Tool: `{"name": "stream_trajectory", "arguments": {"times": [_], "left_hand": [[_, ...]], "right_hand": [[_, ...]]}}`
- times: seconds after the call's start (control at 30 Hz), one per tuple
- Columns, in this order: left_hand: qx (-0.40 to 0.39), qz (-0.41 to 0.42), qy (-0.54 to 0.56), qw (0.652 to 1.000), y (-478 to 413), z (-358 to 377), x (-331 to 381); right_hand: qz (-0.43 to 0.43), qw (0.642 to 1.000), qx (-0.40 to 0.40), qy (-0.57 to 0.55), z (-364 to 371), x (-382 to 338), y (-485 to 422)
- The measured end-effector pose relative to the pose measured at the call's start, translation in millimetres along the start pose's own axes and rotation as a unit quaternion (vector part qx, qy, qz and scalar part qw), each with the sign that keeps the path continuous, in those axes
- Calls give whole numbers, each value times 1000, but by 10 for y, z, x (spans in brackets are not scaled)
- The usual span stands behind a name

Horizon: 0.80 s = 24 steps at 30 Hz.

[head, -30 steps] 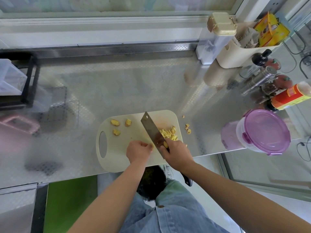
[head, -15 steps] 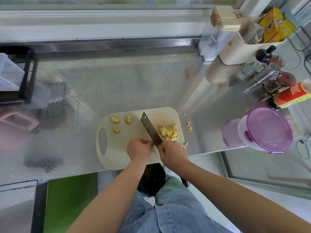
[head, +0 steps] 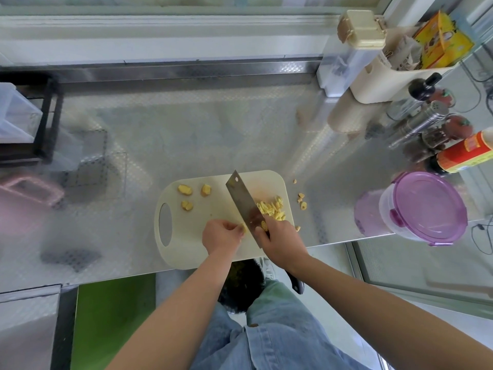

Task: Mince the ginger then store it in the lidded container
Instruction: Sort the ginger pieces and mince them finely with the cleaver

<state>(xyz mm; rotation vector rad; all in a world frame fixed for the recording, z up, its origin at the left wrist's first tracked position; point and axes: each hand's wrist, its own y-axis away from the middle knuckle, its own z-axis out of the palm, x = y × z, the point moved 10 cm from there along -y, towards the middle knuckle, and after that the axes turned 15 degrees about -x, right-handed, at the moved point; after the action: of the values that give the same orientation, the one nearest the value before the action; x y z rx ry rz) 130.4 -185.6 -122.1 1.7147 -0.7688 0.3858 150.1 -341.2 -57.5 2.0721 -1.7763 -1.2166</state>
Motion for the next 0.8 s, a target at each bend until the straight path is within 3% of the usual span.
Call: {"name": "stream_trajectory", "arguments": {"times": [0.8], "left_hand": [[1, -3, -15, 1000, 48, -24, 57]], "right_hand": [[21, 999, -4, 38, 179, -44, -64]]}}
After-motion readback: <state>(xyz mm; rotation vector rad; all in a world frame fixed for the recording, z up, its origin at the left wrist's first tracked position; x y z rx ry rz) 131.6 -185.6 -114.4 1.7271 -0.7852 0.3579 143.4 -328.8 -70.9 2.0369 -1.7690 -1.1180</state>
